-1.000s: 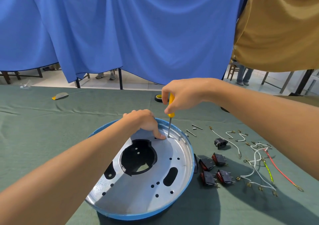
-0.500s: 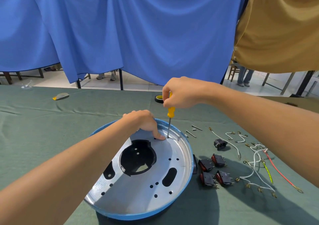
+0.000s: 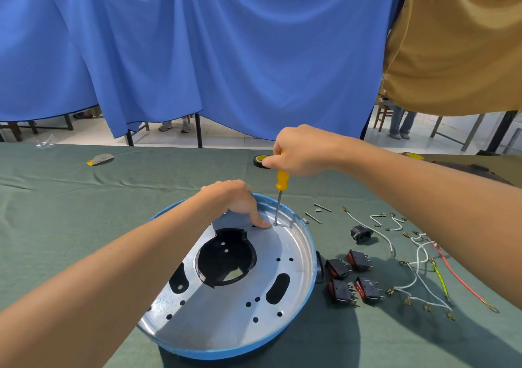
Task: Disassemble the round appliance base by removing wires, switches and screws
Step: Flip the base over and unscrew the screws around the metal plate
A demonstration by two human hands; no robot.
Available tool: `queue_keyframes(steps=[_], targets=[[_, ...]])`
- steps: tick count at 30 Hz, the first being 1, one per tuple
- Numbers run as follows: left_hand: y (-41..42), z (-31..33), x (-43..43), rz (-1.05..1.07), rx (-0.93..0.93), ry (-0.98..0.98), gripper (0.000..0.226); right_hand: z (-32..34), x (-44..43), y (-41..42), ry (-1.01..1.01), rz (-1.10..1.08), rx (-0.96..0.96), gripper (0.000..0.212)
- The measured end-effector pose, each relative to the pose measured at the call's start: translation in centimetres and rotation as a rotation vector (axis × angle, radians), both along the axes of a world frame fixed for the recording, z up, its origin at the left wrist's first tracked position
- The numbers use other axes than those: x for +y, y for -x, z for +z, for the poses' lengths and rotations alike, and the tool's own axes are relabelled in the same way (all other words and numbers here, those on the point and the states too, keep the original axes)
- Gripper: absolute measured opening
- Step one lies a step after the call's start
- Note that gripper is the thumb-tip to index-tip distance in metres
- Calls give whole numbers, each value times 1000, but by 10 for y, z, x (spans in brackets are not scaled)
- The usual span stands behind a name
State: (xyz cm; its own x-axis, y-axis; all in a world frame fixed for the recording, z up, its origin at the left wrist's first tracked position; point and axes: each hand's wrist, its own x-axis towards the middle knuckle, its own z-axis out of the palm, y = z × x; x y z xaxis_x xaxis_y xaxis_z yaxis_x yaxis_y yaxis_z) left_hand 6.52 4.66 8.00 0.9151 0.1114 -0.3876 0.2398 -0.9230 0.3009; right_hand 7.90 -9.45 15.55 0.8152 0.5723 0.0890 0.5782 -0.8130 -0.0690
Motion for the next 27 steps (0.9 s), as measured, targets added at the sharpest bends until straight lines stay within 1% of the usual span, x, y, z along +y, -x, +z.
queue_keyframes(steps=[2,3,5,6,7,8,10,11,13,15,16,19,20,21,23,24,26,27], targets=[[0,0,0,-7,-2,-6,79,1,0,-1,-7,33,24,27],[0,1,0,-8,-2,-5,79,2,0,0,4,36,38,27],[0,1,0,-5,-2,0,79,2,2,-1,28,18,44,38],[1,0,0,-4,-1,-1,79,1,2,0,22,3,24,45],[1,0,0,-5,-1,-4,80,0,2,0,12,-13,2,48],[1,0,0,-6,-2,-8,79,0,1,0,3,-13,-8,45],[0,0,1,-8,-6,-18,76,2,-1,0,25,4,32,28],[1,0,1,-7,-5,-18,75,4,-1,1,43,8,61,27],[1,1,0,-10,-4,-16,75,6,-2,1,81,4,80,34],[1,2,0,-17,-5,-26,76,3,-3,1,79,-7,24,49],[1,2,0,-22,-5,-31,75,2,-4,1,57,-8,1,49],[1,1,0,-27,-3,-28,73,2,-5,0,33,33,29,24],[1,1,0,-25,-4,-27,73,3,-5,0,42,34,51,25],[1,1,0,-26,-4,-29,73,2,-4,0,50,27,61,31],[0,1,0,-26,-2,-38,74,0,-4,0,36,0,27,48],[0,1,0,-24,-1,-36,74,-1,-4,0,24,-3,4,49],[0,1,1,-19,-1,-32,73,-1,-4,0,19,21,1,33],[0,1,1,-20,-1,-30,73,0,-3,1,26,28,14,29]])
